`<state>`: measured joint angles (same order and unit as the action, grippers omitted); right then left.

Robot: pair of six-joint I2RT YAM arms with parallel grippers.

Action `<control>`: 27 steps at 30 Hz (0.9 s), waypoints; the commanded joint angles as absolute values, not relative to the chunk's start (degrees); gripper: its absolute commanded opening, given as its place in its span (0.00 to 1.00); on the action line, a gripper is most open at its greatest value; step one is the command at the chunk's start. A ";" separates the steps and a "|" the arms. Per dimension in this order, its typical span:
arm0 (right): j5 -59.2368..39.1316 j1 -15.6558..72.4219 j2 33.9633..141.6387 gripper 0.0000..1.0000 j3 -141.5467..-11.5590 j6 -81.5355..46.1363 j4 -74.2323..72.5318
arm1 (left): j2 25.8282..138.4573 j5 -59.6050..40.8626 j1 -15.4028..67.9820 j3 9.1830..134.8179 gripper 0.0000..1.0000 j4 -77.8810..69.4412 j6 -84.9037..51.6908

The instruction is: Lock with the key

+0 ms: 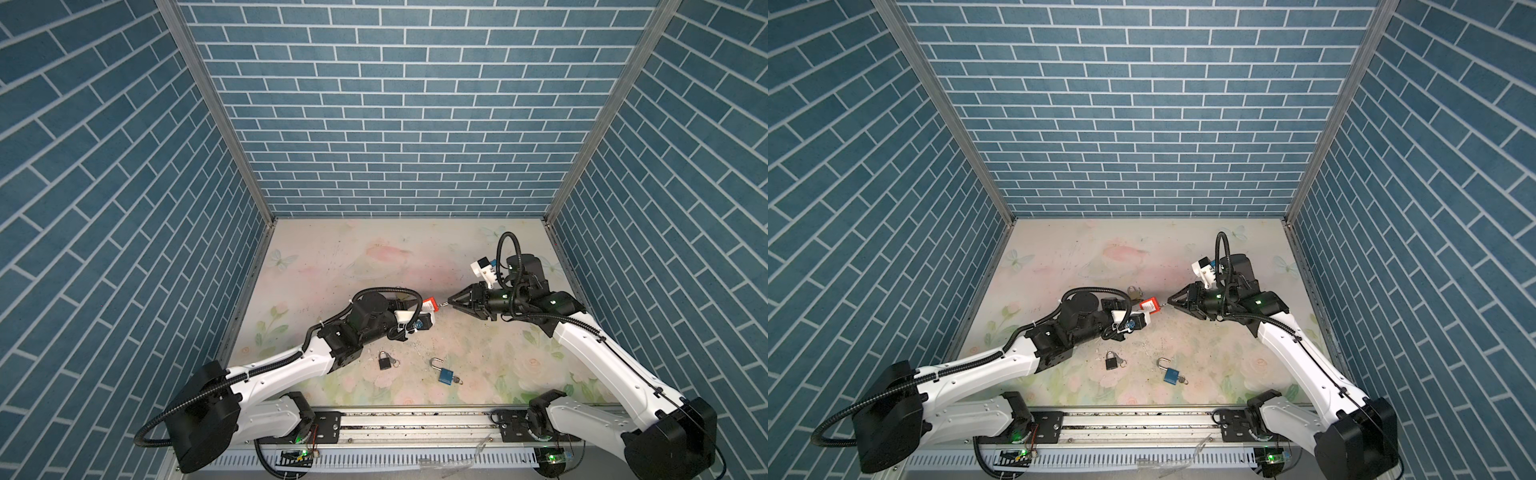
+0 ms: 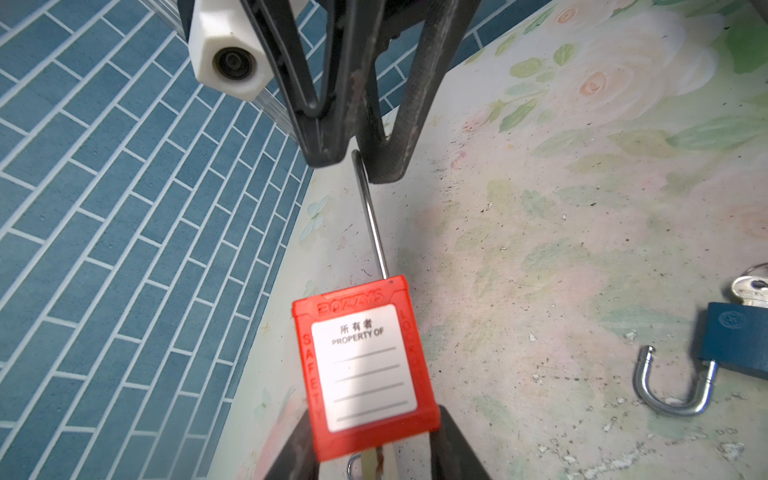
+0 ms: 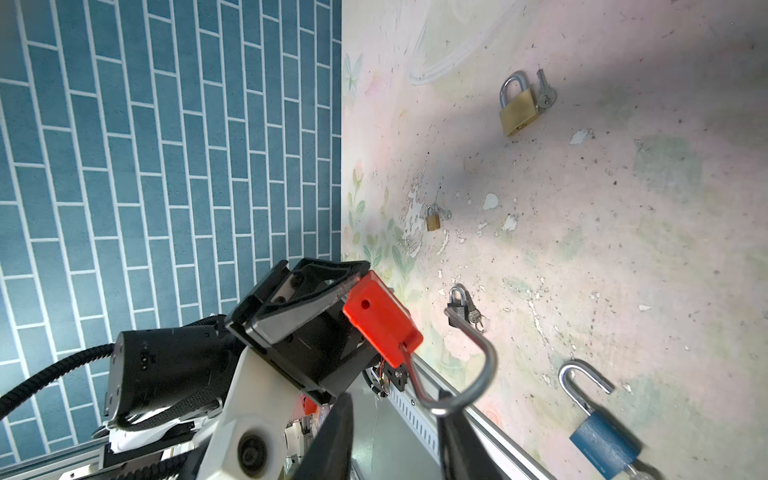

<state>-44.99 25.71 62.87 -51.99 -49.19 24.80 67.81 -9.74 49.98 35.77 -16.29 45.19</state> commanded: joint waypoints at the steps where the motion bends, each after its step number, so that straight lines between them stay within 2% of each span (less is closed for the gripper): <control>1: -43.42 25.40 63.28 0.34 -51.08 -48.61 23.63 | 66.36 -11.49 50.59 35.02 0.36 -18.31 47.04; 7: -42.92 24.63 63.36 0.27 -50.62 -47.85 23.30 | 66.09 -12.73 50.82 34.22 0.36 -19.42 48.04; 10: -42.36 24.36 63.28 0.21 -50.68 -46.67 23.75 | 66.41 -12.84 50.83 34.29 0.36 -19.27 47.69; 16: -42.79 24.38 63.05 0.01 -50.28 -40.26 22.69 | 67.32 -14.17 50.88 34.77 0.36 -18.84 46.32; 27: -47.61 24.50 59.15 0.00 -45.04 -30.81 13.93 | 72.35 -18.26 49.88 37.28 0.36 -23.29 36.74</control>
<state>-44.88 24.43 60.49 -45.78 -35.18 17.93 71.75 -15.14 50.11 34.76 -18.02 39.62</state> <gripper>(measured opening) 0.058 0.413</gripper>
